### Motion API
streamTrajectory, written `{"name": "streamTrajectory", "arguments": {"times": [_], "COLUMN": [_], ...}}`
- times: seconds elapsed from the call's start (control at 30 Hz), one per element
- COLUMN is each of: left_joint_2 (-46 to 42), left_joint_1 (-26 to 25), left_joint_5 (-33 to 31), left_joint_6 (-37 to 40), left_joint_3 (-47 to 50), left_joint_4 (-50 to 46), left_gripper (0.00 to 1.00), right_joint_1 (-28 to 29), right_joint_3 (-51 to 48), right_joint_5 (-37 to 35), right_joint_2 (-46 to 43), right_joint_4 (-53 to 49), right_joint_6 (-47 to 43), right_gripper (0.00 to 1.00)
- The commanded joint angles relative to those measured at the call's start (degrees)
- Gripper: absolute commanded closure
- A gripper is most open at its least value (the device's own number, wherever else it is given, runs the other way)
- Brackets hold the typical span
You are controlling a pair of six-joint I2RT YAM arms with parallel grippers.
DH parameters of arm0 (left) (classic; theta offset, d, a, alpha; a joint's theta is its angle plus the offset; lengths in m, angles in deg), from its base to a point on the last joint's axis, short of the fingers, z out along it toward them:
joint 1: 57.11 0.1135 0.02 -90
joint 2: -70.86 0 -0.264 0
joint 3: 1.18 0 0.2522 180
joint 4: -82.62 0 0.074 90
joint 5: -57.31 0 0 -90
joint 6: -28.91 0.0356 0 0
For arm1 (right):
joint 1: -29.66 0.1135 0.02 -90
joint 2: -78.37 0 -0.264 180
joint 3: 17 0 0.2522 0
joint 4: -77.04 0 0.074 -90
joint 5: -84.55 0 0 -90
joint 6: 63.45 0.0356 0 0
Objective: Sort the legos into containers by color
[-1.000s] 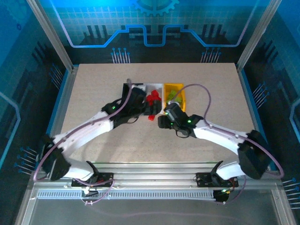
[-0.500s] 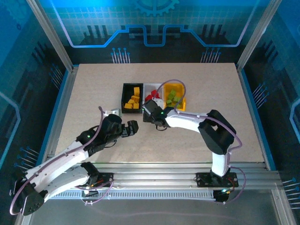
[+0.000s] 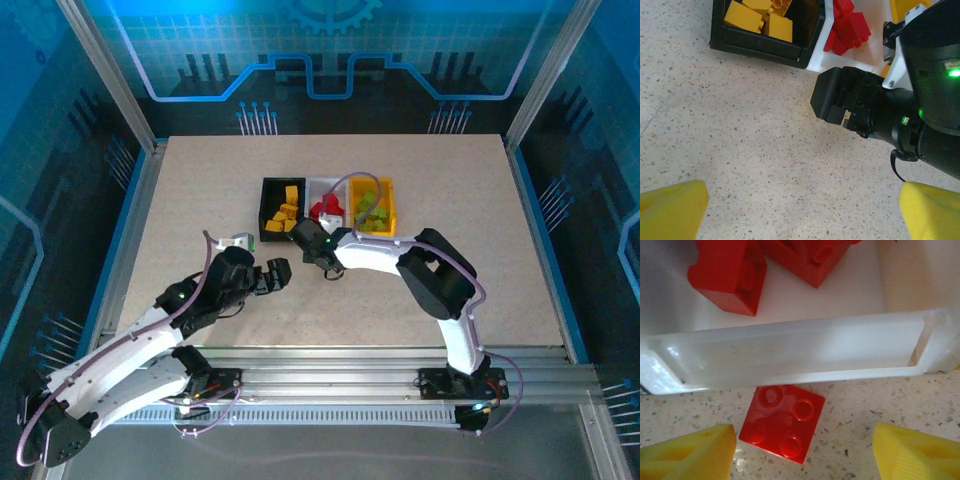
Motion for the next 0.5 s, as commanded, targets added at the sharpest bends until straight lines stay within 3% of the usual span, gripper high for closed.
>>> {"name": "streamTrajectory", "arguments": {"times": [0.0,0.47], "left_joint_2": [-0.87,0.41], "left_joint_1": [0.41,0.42], "left_joint_5": [-1.0,-0.6], "left_joint_6": [-0.28,-0.25], "left_joint_3": [0.51,0.61], "left_joint_4": [-1.04,-0.66], "left_gripper": [0.01,0.01], "right_joint_1": [-0.42,-1.46], "right_joint_3": [2.11,-1.57], "right_joint_5": [-3.24,-2.06], "right_joint_2": [1.99,2.35], "right_joint_4": [-0.87,4.28], "right_joint_6": [2.75,-0.96], "right_gripper": [0.28,0.53]}}
